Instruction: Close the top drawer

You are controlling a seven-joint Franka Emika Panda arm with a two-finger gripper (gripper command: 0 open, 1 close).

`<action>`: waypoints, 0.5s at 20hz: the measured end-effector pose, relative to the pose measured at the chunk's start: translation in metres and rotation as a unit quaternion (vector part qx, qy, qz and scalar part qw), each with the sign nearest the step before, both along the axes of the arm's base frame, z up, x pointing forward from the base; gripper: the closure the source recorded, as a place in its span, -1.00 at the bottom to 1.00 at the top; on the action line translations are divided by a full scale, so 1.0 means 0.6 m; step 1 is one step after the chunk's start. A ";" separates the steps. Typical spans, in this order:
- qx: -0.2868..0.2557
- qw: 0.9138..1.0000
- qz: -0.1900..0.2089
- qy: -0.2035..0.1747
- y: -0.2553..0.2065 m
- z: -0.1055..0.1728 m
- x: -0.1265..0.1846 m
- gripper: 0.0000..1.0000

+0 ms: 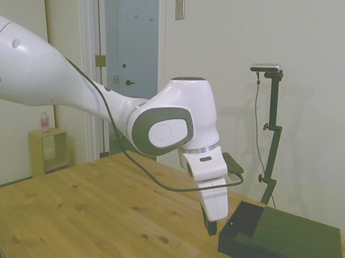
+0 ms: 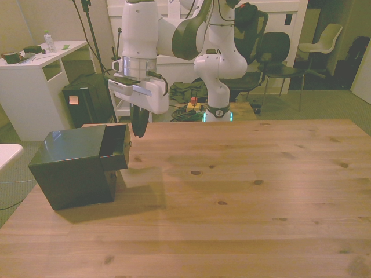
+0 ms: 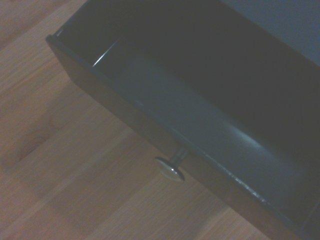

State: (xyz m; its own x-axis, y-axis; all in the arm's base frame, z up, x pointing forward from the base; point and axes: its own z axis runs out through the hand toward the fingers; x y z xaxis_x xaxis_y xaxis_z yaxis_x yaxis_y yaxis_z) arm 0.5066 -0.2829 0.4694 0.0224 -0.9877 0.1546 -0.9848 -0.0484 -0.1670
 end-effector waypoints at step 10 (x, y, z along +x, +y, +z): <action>0.010 1.000 -0.026 -0.005 -0.028 0.003 -0.002 1.00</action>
State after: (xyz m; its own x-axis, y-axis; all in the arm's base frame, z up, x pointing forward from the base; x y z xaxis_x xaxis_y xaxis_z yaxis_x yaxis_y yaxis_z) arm 0.5055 -0.3000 0.4714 -0.0308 -0.9903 0.1352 -0.9842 0.0064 -0.1772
